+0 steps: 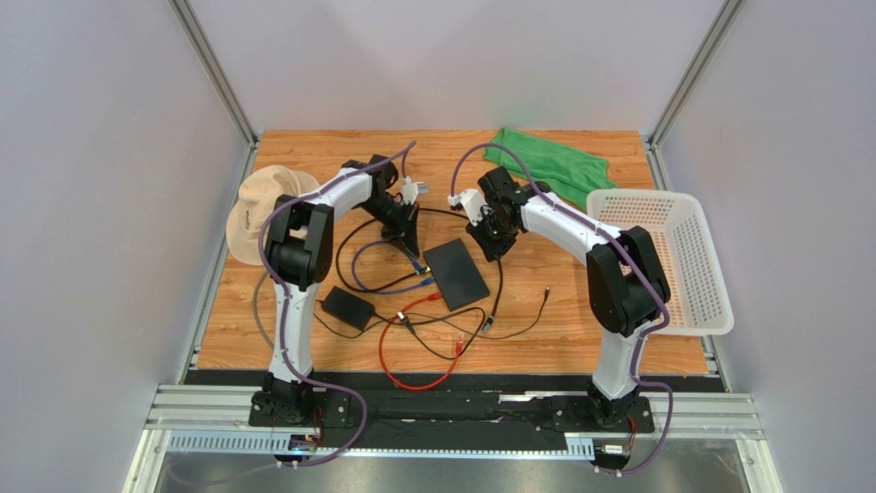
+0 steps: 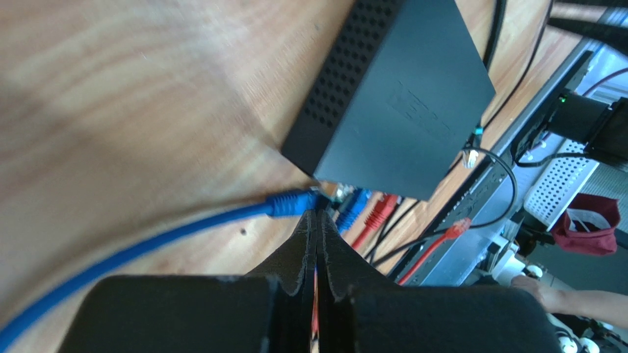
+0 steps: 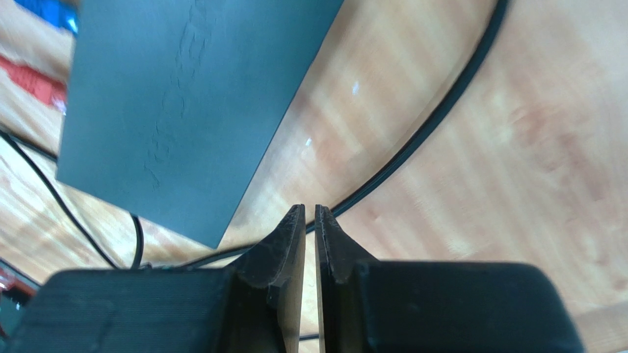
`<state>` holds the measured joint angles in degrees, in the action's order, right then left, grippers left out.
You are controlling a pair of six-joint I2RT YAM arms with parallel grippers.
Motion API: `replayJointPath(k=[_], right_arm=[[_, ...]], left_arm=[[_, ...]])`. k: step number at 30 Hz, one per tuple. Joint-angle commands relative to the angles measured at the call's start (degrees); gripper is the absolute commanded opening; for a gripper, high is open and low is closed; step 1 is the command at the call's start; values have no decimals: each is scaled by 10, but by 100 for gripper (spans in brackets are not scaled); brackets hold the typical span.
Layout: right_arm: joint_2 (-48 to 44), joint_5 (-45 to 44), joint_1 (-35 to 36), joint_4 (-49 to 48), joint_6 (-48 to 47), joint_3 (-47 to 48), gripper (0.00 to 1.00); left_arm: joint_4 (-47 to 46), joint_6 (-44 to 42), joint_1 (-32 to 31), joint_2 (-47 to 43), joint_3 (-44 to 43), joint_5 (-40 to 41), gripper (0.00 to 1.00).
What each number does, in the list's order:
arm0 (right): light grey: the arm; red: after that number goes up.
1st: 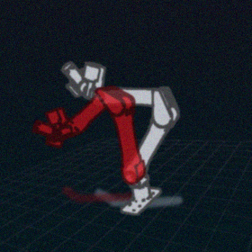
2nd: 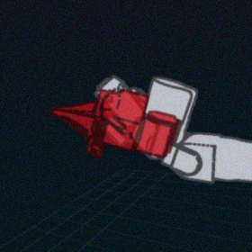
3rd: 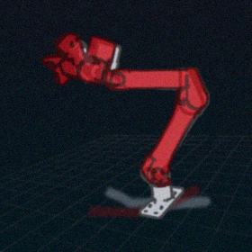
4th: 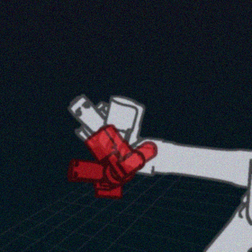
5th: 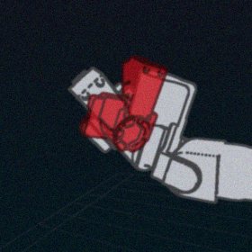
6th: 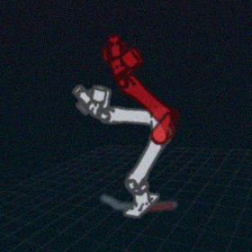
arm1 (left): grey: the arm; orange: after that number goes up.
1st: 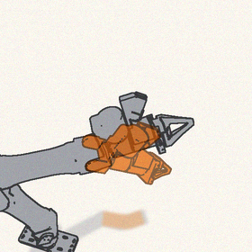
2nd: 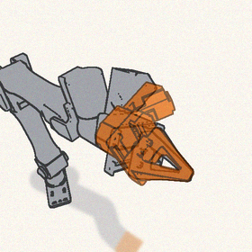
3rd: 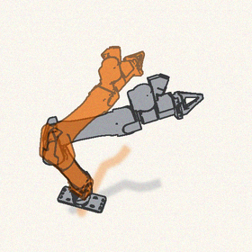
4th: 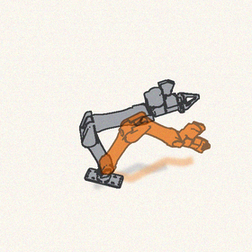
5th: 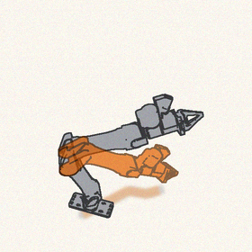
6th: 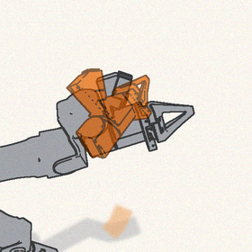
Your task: Pull the plug from the switch port
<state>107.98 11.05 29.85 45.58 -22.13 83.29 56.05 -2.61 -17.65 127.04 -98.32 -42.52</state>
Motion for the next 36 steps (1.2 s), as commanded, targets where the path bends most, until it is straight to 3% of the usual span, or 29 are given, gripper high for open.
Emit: replayJointPath(k=[1, 7, 17, 20, 22, 25, 26, 28, 36], right_arm=[[-48, 19, -2, 10, 14, -39, 14], [-62, 42, -6, 15, 23, -47, 14], [-65, 28, -8, 28, 15, -43, 14], [-68, 36, -8, 42, 10, -26, 15], [-67, 48, -8, 44, 9, -8, 17], [-53, 70, -8, 52, 11, 32, 27], [-49, 73, -8, 56, 13, 42, 37], [-33, 78, -8, 64, 31, 64, 48], [47, 109, -4, 108, 61, 119, 50]], left_arm=[[4, 0, -15, 36, -44, -17, 0], [1, -3, -48, 60, -65, -18, 0], [48, -23, -56, 132, -235, -13, 0], [68, -34, -50, 135, -267, -9, 13], [57, -35, -40, 105, -254, -19, 25], [21, -42, -30, 54, -194, -41, 34], [6, -46, -31, 45, -164, -41, 35], [-2, -45, -31, 29, -141, -35, 37], [-22, 1, -27, 50, -84, 20, 37]])
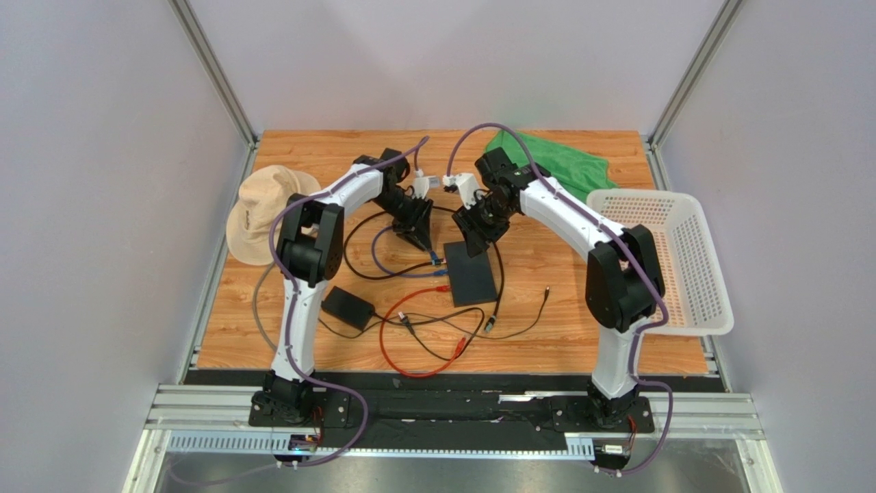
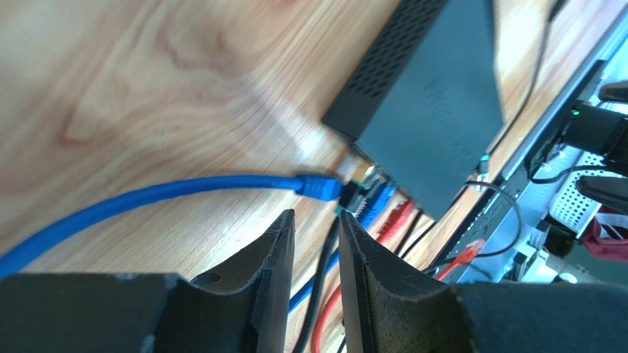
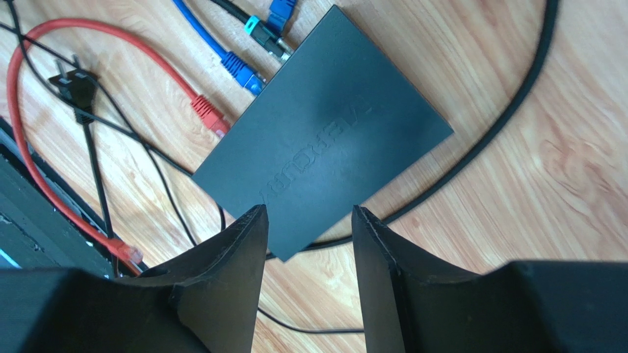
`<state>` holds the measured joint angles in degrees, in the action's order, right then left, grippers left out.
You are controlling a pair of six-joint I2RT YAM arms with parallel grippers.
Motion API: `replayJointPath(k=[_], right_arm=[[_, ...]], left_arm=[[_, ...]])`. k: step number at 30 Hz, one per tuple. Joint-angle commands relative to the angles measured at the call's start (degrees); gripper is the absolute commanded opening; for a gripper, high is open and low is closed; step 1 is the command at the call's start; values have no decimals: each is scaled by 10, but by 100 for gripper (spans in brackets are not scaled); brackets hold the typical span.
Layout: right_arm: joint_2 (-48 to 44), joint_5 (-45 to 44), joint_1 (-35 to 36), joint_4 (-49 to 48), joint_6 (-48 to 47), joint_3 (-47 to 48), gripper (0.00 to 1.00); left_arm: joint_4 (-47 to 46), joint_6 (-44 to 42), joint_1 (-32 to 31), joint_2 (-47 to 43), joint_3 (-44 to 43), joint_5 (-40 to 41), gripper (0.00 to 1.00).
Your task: Pull the plug from the switch port
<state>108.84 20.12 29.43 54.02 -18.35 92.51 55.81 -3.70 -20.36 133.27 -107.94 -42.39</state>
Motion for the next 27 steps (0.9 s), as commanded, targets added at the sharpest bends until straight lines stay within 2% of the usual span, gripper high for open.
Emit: replayJointPath(k=[1, 4, 5, 8, 10, 13, 15, 19, 23, 25, 27], right_arm=[[37, 19, 0, 17, 25, 25, 50], [30, 15, 2, 9, 27, 22, 50], [25, 14, 2, 7, 27, 19, 50], [19, 8, 5, -4, 27, -18, 50], [18, 0, 9, -12, 29, -57, 50], [24, -21, 11, -30, 36, -100, 49], [36, -30, 9, -32, 43, -109, 49], [52, -27, 9, -30, 54, -99, 49], [66, -23, 9, -26, 60, -90, 48], [67, -22, 8, -26, 61, -88, 47], [67, -23, 9, -26, 60, -87, 47]], left_arm=[[-19, 13, 1, -9, 11, 33, 38], [-25, 33, 4, -6, 7, 140, 39], [-26, 47, 5, -6, 3, 222, 40], [-25, 63, 17, -13, -5, 293, 41], [-27, 67, 34, -23, -6, 295, 42], [-20, 66, 38, -35, -12, 354, 42], [-11, 62, 44, -42, -8, 395, 42], [-18, 59, 65, -66, 38, 420, 44], [-25, 56, 83, -87, 61, 469, 51], [-19, 61, 93, -93, 62, 475, 53], [-22, 58, 97, -108, 63, 436, 52]])
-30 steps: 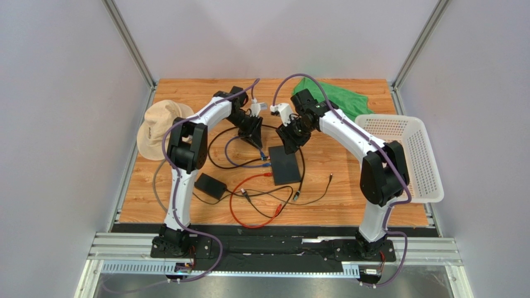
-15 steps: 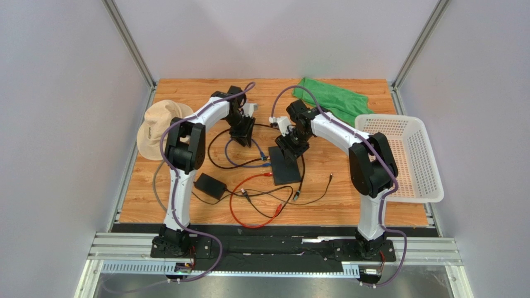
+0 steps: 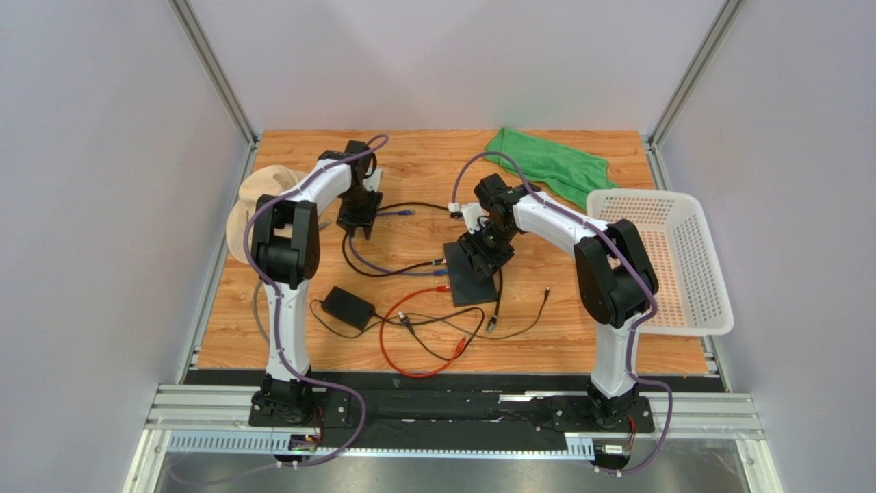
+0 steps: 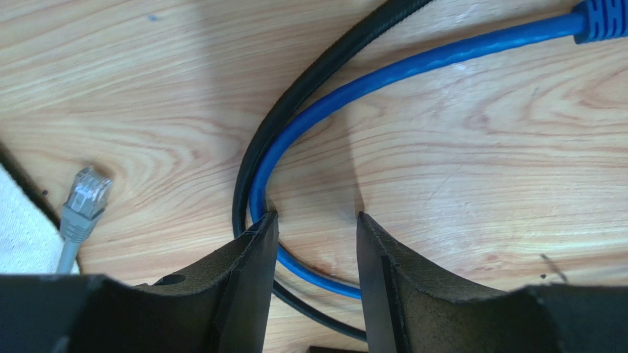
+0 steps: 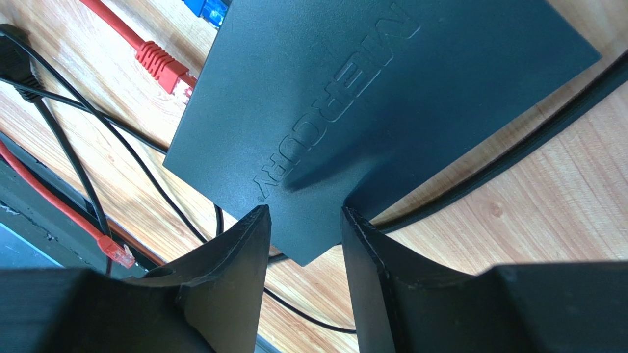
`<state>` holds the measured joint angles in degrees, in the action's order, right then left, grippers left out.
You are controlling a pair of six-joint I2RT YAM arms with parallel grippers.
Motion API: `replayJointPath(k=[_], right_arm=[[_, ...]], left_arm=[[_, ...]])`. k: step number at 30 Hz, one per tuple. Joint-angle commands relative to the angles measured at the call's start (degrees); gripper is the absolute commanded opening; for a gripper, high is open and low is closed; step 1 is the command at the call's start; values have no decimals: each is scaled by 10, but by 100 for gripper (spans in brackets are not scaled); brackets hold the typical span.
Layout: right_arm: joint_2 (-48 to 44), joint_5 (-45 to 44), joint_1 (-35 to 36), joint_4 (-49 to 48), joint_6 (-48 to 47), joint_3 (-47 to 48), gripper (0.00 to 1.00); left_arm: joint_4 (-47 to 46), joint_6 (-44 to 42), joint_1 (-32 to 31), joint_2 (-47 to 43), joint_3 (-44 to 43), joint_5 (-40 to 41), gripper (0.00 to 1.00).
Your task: Pull the plug from the switch port
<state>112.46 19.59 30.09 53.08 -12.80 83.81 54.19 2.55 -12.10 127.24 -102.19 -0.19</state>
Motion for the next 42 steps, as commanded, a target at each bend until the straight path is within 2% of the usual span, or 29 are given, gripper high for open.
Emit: replayJointPath(k=[1, 2, 4, 5, 8, 11, 20, 34, 42], right_arm=[[32, -18, 2, -17, 5, 1, 47], [31, -18, 2, -17, 4, 1, 47], [32, -16, 2, -18, 6, 0, 47], [32, -16, 2, -19, 7, 0, 47], [35, -15, 2, -19, 7, 2, 47], [35, -16, 2, -18, 6, 2, 47], [25, -18, 4, -22, 1, -9, 47], [26, -25, 8, -17, -3, -1, 47], [30, -22, 9, -15, -4, -1, 47]], left_arm=[[-8, -8, 16, -54, 5, -23, 51], [-10, -13, 16, -67, 7, -119, 50], [-37, -14, 13, -81, 18, -232, 49], [-46, -15, 11, -90, 21, -333, 49], [-58, -14, -8, -86, 7, -451, 49], [-59, -1, -23, -61, -14, -494, 50], [-66, 17, -40, 34, -34, -524, 50], [-43, -16, -93, 73, -33, -484, 46], [-29, -24, -104, 87, -27, -498, 44]])
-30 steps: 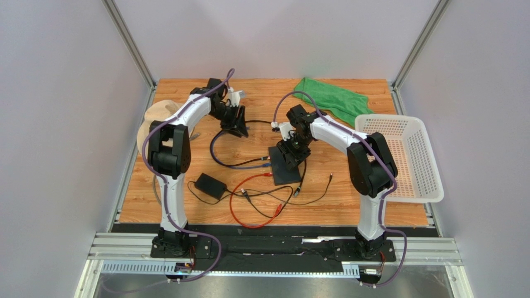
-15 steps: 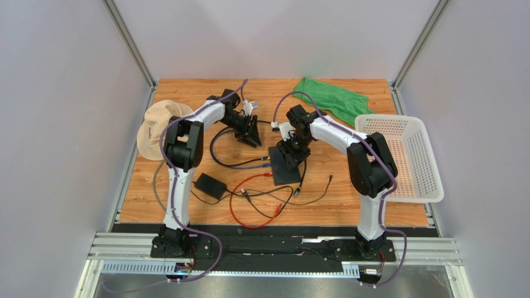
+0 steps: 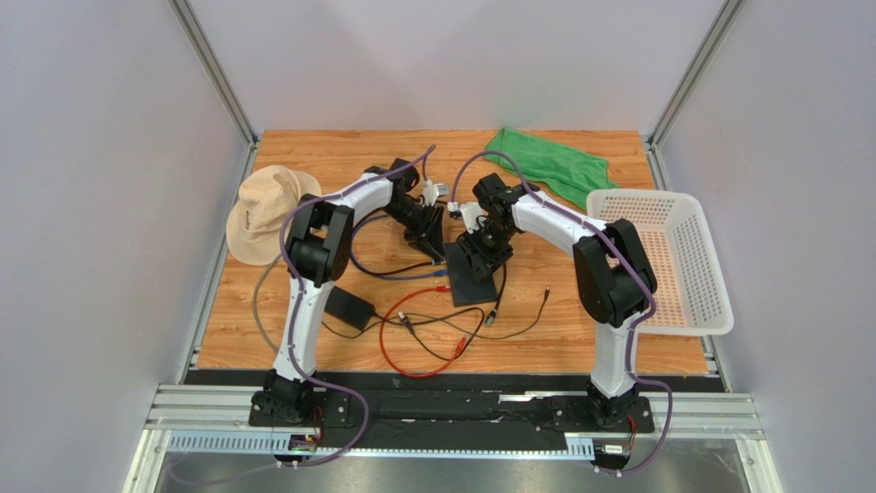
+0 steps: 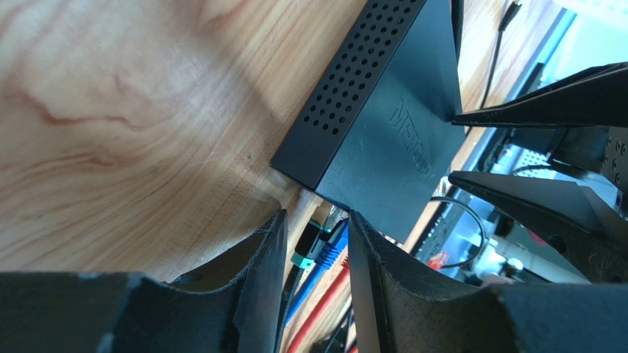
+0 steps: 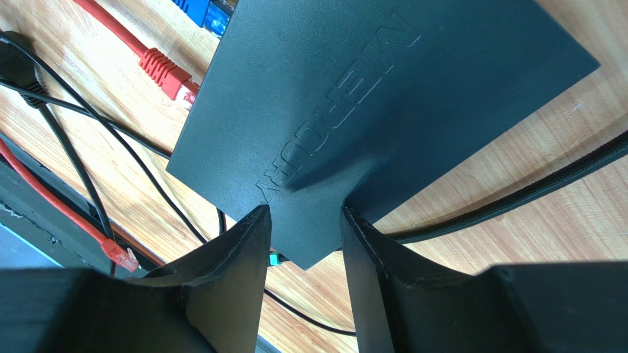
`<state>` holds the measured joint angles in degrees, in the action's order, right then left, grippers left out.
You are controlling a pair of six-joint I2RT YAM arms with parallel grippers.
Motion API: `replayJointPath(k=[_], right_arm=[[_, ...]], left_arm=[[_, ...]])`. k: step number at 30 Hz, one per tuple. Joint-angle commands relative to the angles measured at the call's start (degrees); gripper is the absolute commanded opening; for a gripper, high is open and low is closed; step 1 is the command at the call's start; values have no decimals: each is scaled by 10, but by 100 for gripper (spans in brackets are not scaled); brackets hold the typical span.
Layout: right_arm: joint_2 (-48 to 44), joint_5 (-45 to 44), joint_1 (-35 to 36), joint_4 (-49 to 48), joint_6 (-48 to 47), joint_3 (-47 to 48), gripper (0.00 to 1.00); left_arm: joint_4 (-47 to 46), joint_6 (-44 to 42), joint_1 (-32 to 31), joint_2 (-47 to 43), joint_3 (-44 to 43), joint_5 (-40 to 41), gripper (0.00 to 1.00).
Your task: Pull the plug from the switch port
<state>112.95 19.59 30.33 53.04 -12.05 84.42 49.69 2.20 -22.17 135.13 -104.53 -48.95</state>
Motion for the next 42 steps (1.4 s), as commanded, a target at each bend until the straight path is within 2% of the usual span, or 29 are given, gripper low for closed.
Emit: replayJointPath(k=[1, 13, 21, 27, 29, 30, 42], right_arm=[[25, -22, 6, -14, -11, -6, 47], [27, -24, 7, -14, -13, -4, 47], [28, -25, 9, -14, -15, -3, 47], [28, -29, 12, -14, -17, -3, 48], [29, -31, 14, -14, -16, -1, 48], [29, -32, 14, -14, -17, 0, 47], [39, -47, 22, -12, -22, 8, 47]], left_arm=[[18, -21, -5, 13, -3, -13, 44], [46, -47, -11, 29, -4, -52, 41], [43, -44, -11, 28, -2, -54, 35], [41, -39, -12, 29, -4, -51, 21], [40, -39, -16, 29, -6, -47, 5], [41, -37, -19, 26, -7, -34, 0], [67, -35, -38, 18, -22, 67, 0]])
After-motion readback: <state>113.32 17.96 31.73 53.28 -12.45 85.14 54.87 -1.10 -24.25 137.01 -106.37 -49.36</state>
